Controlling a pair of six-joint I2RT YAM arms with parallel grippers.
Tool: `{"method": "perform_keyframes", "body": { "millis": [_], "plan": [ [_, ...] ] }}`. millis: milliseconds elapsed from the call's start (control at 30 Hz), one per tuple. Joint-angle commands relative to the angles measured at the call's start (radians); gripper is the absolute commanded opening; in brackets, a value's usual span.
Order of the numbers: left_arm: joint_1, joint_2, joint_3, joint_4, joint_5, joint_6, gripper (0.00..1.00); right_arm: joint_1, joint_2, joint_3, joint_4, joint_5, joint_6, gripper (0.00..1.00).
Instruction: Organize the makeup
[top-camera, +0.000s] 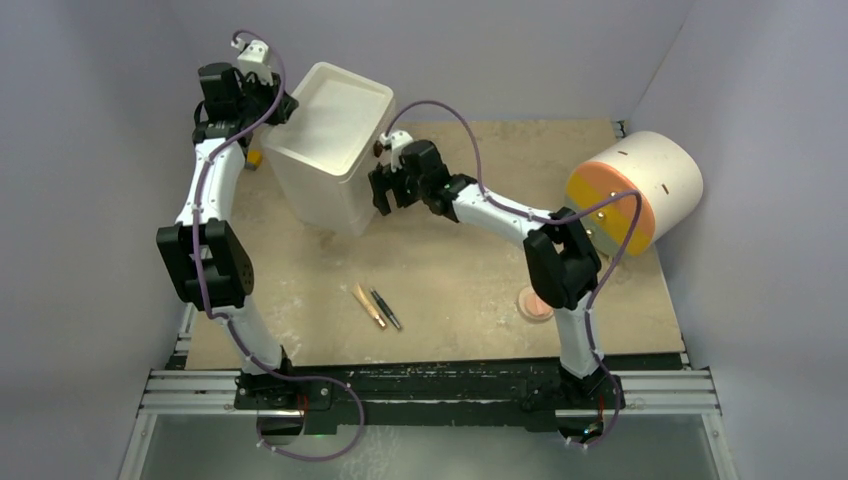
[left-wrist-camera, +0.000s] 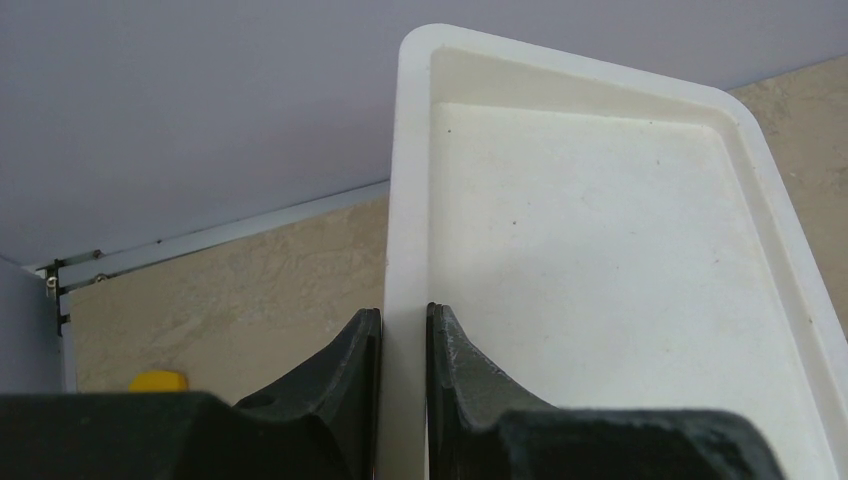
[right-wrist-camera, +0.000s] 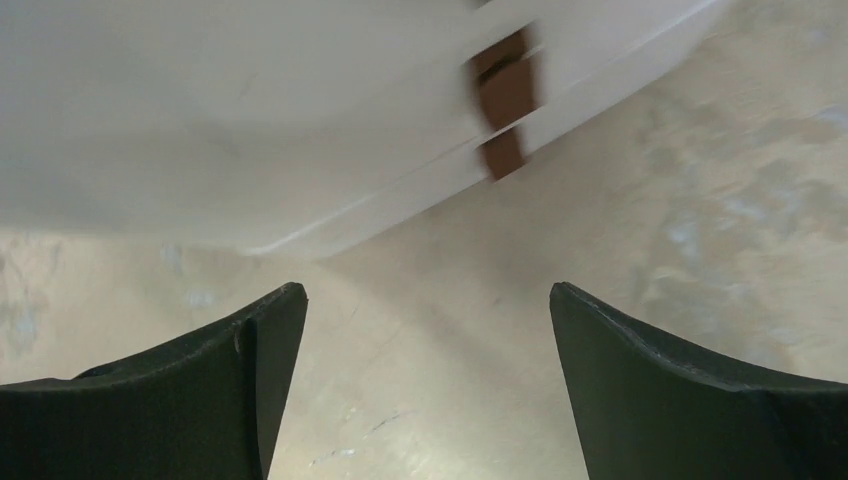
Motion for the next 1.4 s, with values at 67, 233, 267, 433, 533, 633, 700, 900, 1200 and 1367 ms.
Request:
{"method": "perform_keyframes", "body": {
  "millis": [67,233,267,433,533,633,700,900,1200,1367],
  "plan": [
    [-0.063,0.060,-0.017,-0.138,0.033,-0.028,0.00,0.013,-0.039,-0.189,0.332,-0.176,-0.085,0.91],
    [-0.063,0.052,-0.015,-0.148,0.020,-0.018,0.00,0.012,0.004,-0.249,0.539,-0.127,-0.109,0.84],
    [-0.063,0.052,-0.016,-0.150,0.017,-0.016,0.00,0.011,0.010,-0.258,0.569,-0.102,-0.120,0.83],
    [-0.062,0.057,-0.014,-0.154,0.009,-0.016,0.00,-0.006,0.016,-0.285,0.663,-0.043,-0.183,0.79],
    [-0.063,0.065,-0.013,-0.155,0.009,-0.016,0.00,-0.034,0.031,-0.261,0.676,-0.086,-0.185,0.75],
    [-0.063,0.066,-0.012,-0.160,0.007,-0.016,0.00,-0.058,0.059,-0.225,0.680,-0.133,-0.172,0.69],
    [-0.063,0.065,-0.013,-0.162,0.004,-0.016,0.00,-0.071,0.078,-0.198,0.673,-0.167,-0.159,0.63],
    [-0.063,0.068,-0.012,-0.163,0.003,-0.016,0.00,-0.091,0.130,-0.140,0.665,-0.253,-0.119,0.50],
    [-0.063,0.071,-0.011,-0.166,0.001,-0.016,0.00,-0.094,0.124,-0.144,0.677,-0.339,-0.097,0.47],
    [-0.063,0.075,-0.014,-0.167,0.000,-0.016,0.00,-0.099,0.078,-0.186,0.694,-0.343,-0.108,0.45]
  ]
}}
